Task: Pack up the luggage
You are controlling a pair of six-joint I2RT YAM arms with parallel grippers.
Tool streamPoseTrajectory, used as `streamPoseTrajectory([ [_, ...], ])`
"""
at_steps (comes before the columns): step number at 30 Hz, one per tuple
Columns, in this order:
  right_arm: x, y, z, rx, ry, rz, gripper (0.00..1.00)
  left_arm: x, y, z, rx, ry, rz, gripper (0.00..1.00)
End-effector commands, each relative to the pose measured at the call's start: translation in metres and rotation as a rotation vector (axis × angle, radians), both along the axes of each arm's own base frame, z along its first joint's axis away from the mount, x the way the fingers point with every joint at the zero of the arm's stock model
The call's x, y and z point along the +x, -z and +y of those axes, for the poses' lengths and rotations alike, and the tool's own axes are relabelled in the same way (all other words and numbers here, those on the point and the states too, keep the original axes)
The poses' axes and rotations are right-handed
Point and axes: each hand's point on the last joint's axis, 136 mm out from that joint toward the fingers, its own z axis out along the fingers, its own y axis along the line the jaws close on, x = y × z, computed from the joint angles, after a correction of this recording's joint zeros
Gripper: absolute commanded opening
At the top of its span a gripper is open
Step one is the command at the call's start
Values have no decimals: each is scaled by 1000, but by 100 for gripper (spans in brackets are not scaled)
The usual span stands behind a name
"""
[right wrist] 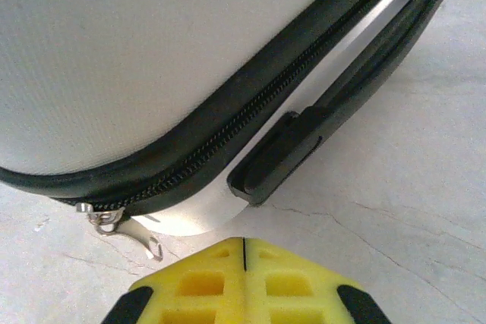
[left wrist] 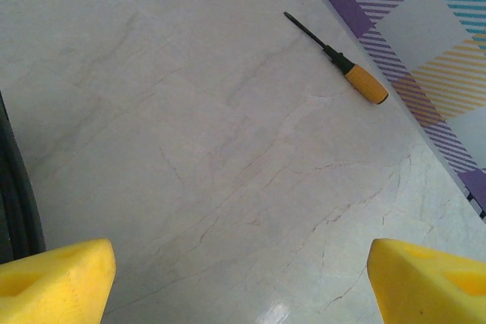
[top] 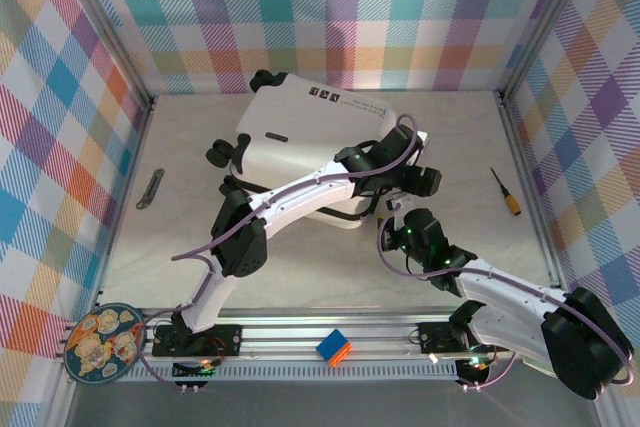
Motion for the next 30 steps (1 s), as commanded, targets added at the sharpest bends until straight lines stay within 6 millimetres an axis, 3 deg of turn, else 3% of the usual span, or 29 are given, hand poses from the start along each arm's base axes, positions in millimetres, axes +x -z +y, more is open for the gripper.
streamPoseTrajectory([
  [1, -7, -15, 15, 76, -101, -71, 7, 5, -30, 15, -13, -29, -50, 86],
  [7, -27, -10, 23, 104, -199, -82, 20, 9, -45, 13, -65, -22, -59, 86],
  [18, -28, 0, 42, 72, -261, -68, 34, 19, -107, 8, -186, -5, -125, 88],
  [29, -11, 7, 53, 63, -237, -64, 36, 15, -113, 5, -207, 17, -121, 88],
  [30, -8, 0, 56, 80, -237, -87, 36, 15, -112, 5, -205, 19, -119, 88],
])
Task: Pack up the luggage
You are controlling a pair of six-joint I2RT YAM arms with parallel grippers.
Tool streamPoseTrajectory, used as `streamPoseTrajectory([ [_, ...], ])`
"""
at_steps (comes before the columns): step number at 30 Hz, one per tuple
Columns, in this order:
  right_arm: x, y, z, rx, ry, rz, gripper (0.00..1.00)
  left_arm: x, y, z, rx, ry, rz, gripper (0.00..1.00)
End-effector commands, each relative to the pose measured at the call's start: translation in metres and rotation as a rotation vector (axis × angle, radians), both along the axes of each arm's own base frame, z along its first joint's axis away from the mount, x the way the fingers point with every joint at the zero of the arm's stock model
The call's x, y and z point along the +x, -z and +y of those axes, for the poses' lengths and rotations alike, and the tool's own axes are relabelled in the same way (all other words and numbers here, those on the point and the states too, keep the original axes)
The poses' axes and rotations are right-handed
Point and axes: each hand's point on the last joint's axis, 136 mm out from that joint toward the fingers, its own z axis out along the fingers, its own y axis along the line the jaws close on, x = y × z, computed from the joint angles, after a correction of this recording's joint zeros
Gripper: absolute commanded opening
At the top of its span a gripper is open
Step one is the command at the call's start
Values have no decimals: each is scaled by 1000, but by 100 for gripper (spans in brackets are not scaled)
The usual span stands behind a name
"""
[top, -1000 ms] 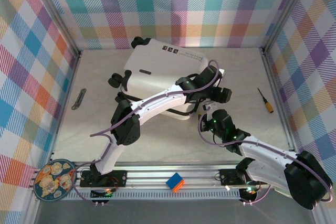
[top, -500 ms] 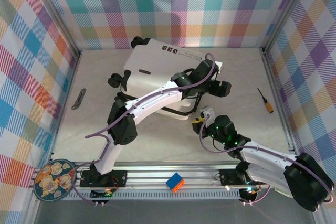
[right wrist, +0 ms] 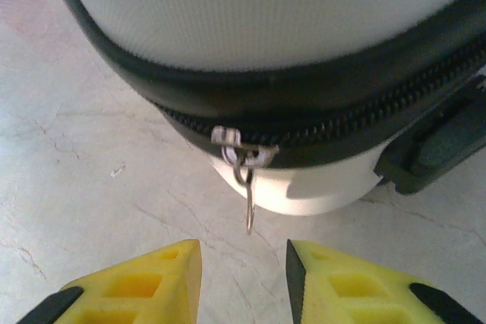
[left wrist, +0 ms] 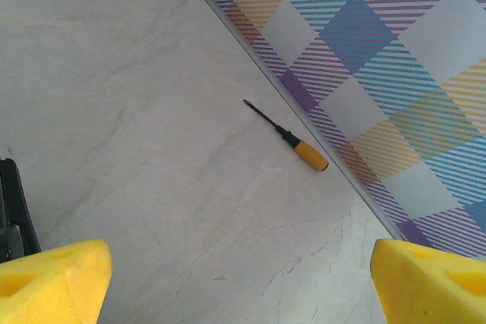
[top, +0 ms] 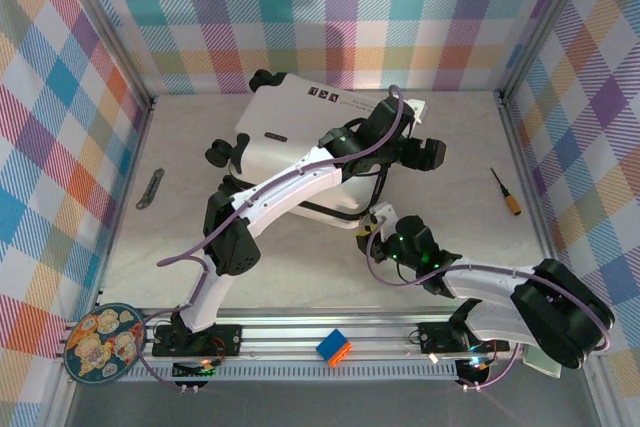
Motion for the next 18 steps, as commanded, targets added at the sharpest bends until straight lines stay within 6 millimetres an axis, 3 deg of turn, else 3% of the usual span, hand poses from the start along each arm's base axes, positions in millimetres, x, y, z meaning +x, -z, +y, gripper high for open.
streamPoseTrajectory([
  [1, 14, -28, 13, 66, -3, -84, 36, -2, -31, 3, -52, 19, -38, 88],
  [5, 19, -28, 17, 69, 2, -86, 33, -1, -29, 3, -50, 16, -38, 88],
  [12, 25, -23, 12, 34, 37, -95, 4, 1, -27, 1, -55, 13, -35, 89],
  [18, 18, -26, 7, 33, 28, -99, 0, 2, -25, -3, -67, 16, -32, 89],
])
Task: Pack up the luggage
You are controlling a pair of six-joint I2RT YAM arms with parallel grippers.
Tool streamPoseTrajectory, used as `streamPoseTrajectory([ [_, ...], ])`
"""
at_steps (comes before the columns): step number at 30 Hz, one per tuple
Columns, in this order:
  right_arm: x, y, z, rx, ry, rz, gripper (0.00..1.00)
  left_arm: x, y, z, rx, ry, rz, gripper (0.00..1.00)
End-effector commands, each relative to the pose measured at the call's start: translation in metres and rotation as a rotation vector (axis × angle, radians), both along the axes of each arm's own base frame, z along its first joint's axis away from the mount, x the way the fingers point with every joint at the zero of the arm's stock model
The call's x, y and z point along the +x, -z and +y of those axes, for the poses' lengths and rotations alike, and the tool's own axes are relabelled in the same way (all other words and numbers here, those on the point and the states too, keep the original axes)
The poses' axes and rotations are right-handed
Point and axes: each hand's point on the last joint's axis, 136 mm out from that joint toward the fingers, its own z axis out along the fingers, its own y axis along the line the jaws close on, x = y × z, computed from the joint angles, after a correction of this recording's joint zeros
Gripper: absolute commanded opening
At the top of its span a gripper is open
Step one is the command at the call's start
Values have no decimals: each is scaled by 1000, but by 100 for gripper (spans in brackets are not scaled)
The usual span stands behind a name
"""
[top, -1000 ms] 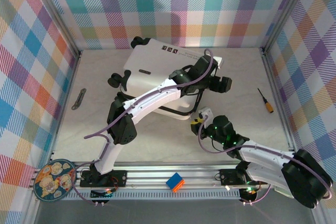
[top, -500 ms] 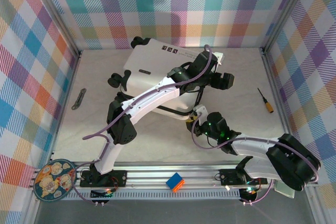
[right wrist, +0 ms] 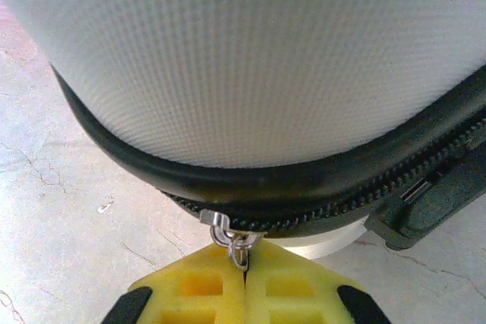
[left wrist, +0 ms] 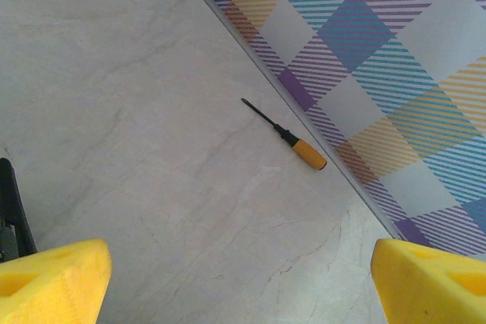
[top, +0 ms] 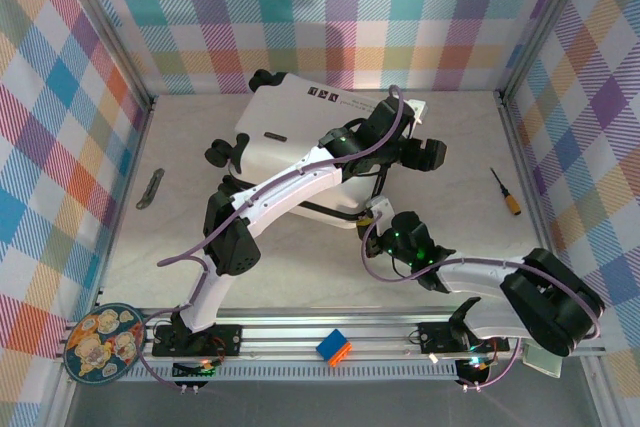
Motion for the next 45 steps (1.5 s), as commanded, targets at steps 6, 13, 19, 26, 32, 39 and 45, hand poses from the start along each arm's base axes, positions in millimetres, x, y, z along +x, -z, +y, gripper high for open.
streamPoseTrajectory([
  [6, 2, -20, -3, 31, 18, -64, 0, 7, -9, -19, -138, 13, 5, 88],
  [13, 1, -25, -12, 16, 44, -74, 0, 13, 19, -29, -126, 5, 40, 87],
  [19, 0, -32, -17, 28, 56, -85, 0, 22, 37, -26, -98, -41, 31, 87],
  [26, 0, -34, -22, 27, 69, -89, 0, 17, 45, -28, -87, -17, 59, 87],
  [32, 10, -36, -35, 21, 132, -89, 0, 23, 64, -11, -32, -41, 130, 86],
  [39, 23, -41, -58, 8, 232, -85, 0, 30, 75, 13, -12, -75, 173, 85],
  [45, 31, -48, -71, 2, 293, -90, 0, 27, 74, 16, -13, -69, 182, 85],
])
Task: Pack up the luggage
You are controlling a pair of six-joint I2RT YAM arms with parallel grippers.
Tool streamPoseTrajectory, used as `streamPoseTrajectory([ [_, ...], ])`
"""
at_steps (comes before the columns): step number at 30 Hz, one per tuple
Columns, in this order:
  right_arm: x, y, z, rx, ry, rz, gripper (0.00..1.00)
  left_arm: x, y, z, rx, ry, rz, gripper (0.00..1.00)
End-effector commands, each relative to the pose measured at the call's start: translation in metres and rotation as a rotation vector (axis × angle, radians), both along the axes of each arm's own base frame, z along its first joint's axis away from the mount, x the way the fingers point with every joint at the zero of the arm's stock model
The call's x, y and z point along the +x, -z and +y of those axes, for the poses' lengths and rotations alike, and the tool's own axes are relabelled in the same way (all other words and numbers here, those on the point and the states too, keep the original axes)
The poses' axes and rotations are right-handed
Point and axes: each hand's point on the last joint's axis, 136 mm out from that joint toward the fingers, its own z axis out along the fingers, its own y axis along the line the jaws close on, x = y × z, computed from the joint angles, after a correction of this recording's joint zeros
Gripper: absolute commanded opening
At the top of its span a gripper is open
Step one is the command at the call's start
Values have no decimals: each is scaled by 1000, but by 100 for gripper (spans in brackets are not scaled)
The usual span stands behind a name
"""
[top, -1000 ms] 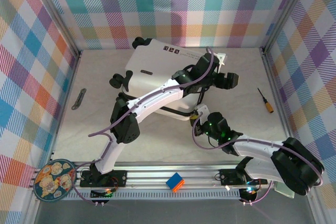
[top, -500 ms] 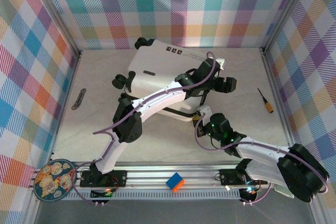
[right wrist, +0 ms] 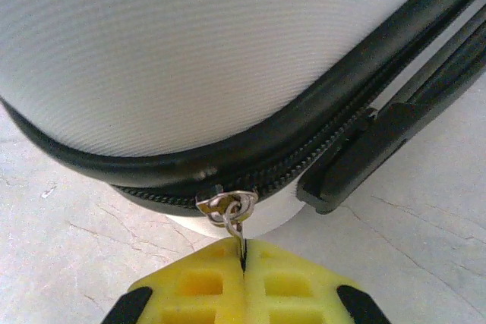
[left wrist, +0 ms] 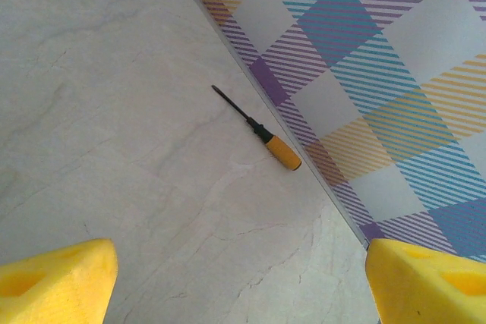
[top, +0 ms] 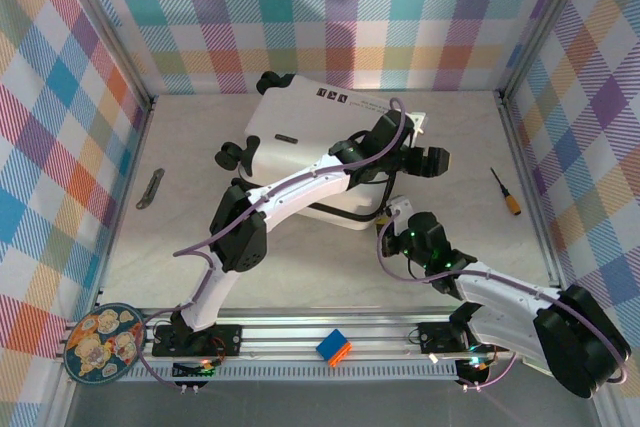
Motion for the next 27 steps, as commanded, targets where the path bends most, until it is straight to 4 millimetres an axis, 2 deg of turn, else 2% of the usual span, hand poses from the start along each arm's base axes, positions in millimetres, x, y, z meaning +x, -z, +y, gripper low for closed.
streamPoseTrajectory([
  [1, 30, -43, -19, 36, 149, -123, 0, 19, 25, 41, 103, -86, 76, 85],
  [16, 63, -54, -32, 4, 234, -184, 0, 15, 18, 45, 76, -82, 81, 84],
  [22, 58, -51, -17, 33, 152, -177, 0, 19, 20, 59, 101, -111, 72, 84],
  [27, 47, -52, -11, 53, 113, -181, 0, 15, 34, 77, 120, -128, 93, 84],
])
